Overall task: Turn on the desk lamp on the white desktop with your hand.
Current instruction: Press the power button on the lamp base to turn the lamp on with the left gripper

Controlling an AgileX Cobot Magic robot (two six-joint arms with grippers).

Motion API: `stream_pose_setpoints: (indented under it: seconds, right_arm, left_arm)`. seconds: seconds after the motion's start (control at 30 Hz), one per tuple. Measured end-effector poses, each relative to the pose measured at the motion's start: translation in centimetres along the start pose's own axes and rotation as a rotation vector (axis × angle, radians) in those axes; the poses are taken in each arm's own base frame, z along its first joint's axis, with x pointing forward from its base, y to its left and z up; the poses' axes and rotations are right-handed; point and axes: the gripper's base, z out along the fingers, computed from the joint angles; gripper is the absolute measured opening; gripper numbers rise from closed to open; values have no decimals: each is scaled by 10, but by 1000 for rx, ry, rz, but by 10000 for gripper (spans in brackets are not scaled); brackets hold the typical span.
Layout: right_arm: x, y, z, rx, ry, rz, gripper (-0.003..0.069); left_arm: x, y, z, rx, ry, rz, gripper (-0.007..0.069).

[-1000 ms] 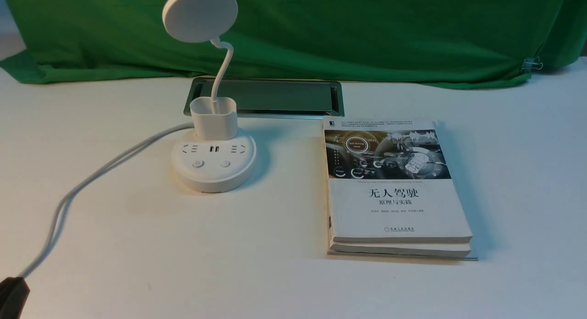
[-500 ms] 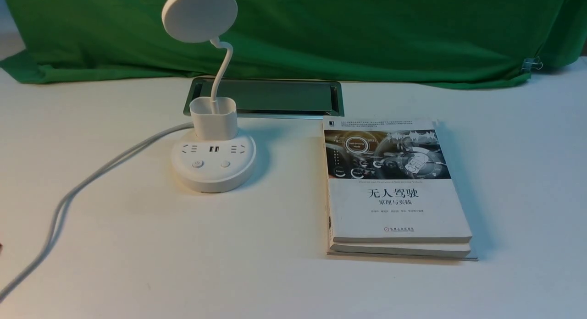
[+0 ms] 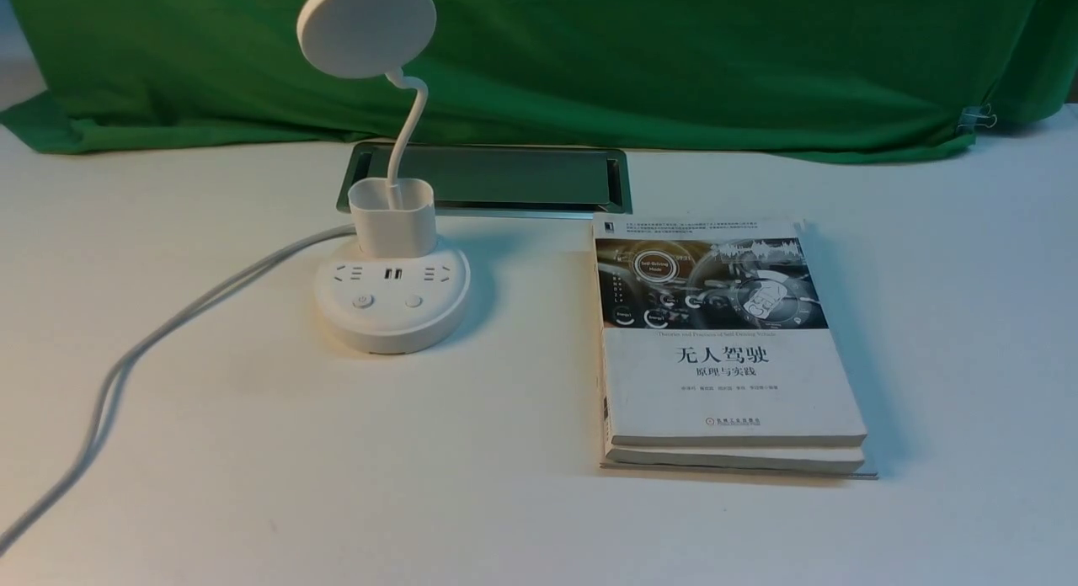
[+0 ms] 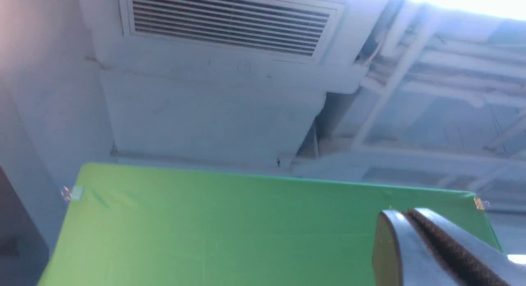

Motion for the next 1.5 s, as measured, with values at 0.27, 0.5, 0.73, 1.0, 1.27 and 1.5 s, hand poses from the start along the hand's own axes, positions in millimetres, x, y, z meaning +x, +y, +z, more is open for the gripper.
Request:
stream_pose_setpoints:
  seconds: [0.27, 0.5, 0.73, 1.0, 1.27, 1.5]
  right_arm:
    - [0, 0, 0, 0, 0, 0, 238]
    - [0, 0, 0, 0, 1, 0, 238]
    - [0, 0, 0, 0, 0, 0, 238]
    - [0, 0, 0, 0, 0, 0, 238]
    - [0, 0, 0, 0, 0, 0, 238]
    - [0, 0, 0, 0, -1, 0, 238]
  left_arm:
    - [66, 18, 100, -61, 647, 103, 21]
    - [198, 26, 82, -182, 1330, -87, 21]
    - [269, 11, 42, -244, 1873, -370, 21]
    - [292, -44, 50, 54, 1856, -420, 21]
    - [320, -84, 73, 210, 1926, -296, 21]
    - [349, -80, 99, 122, 1789, -143, 21]
